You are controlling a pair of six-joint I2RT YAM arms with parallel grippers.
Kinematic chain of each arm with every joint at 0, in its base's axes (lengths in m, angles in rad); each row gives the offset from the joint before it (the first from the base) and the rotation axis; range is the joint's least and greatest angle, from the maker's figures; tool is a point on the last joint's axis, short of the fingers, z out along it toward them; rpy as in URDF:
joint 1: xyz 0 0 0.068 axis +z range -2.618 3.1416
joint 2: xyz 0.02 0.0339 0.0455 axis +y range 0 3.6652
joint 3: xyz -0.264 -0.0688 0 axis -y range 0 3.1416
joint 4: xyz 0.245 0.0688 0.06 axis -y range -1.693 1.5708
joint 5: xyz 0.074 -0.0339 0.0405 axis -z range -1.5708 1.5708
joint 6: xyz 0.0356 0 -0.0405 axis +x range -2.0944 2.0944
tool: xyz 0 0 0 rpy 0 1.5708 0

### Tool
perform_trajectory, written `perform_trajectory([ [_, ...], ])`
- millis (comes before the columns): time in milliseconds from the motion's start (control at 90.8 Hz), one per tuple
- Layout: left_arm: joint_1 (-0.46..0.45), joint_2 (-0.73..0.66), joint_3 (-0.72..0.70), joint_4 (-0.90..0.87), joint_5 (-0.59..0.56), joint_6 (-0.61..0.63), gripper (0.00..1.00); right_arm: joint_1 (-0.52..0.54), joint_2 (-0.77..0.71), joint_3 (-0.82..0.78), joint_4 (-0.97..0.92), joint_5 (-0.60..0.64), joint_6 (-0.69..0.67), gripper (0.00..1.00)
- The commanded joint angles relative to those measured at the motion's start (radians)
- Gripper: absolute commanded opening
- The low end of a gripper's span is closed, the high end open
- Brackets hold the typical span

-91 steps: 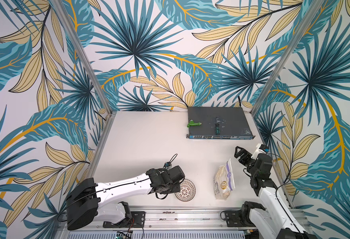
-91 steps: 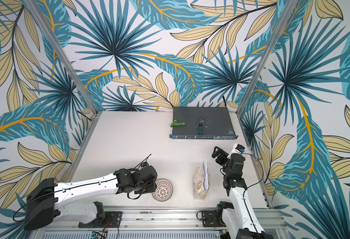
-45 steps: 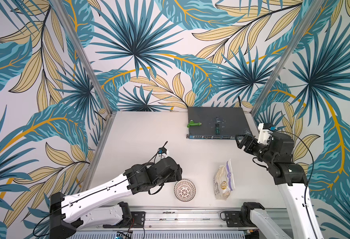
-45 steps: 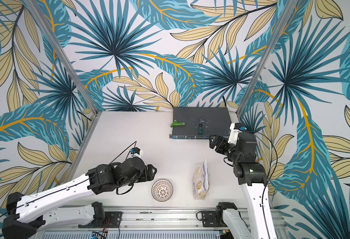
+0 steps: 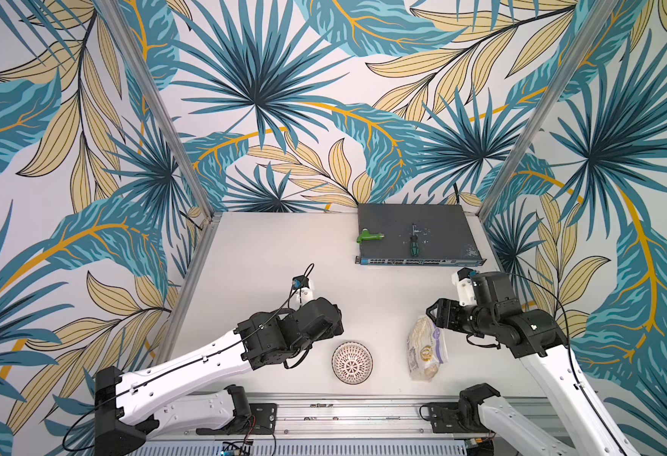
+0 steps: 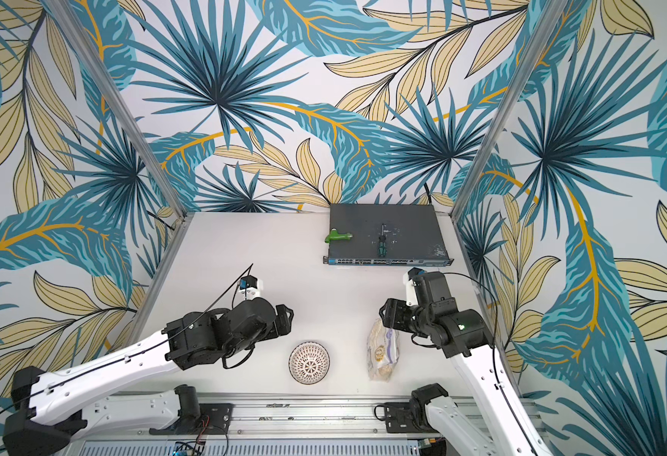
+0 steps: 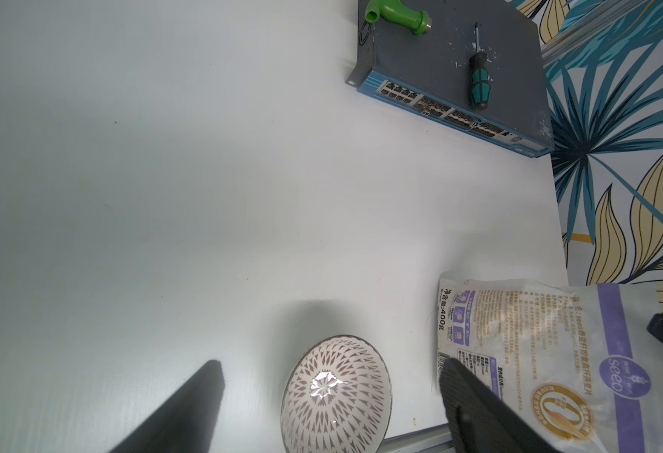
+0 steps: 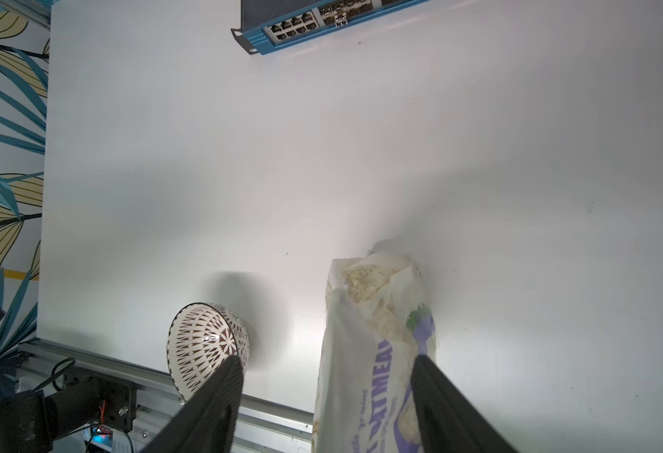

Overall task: Pour the oats into the breakfast bowl
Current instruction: Place the bowl at the center of the board, then pick up the oats bag from the center of the board, then place the oats bag at the center of the board.

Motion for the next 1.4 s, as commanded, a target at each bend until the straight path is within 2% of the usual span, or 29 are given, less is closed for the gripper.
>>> perform_trajectory([
  [0,-0.002,0.001,0.036,-0.041,-0.03,-0.032,0.9,0.036,-0.004,-0.057,-0.009,-0.029,0.027,0.62],
  [165,-0.003,-0.011,0.042,-0.062,-0.051,-0.045,0.91,0.092,0.018,-0.051,0.003,0.007,0.054,0.31],
  [298,-0.002,-0.006,0.05,-0.042,-0.048,-0.027,0.91,0.114,0.06,-0.002,0.04,0.049,0.074,0.0],
  [551,-0.003,0.035,0.099,-0.007,-0.079,0.013,0.93,0.137,0.191,0.175,0.201,0.169,0.095,0.0],
  [782,-0.001,0.101,0.158,0.005,-0.077,0.019,0.94,0.138,0.281,0.191,0.419,0.225,0.19,0.0],
  [1014,0.003,0.165,0.22,0.004,-0.074,0.029,0.93,0.137,0.396,0.244,0.485,0.257,0.22,0.0],
  [1146,0.013,0.196,0.238,0.007,-0.05,0.027,0.93,0.136,0.432,0.245,0.516,0.242,0.223,0.1],
  [1245,0.018,0.214,0.256,0.011,-0.043,0.04,0.92,0.135,0.435,0.248,0.538,0.258,0.207,0.25],
  [1289,0.023,0.224,0.266,0.016,-0.034,0.058,0.91,0.132,0.425,0.249,0.546,0.275,0.198,0.37],
  [1355,0.034,0.243,0.293,0.017,-0.019,0.095,0.91,0.131,0.395,0.244,0.558,0.319,0.171,0.48],
  [1388,0.042,0.256,0.308,0.017,-0.008,0.118,0.9,0.131,0.375,0.241,0.564,0.337,0.154,0.5],
])
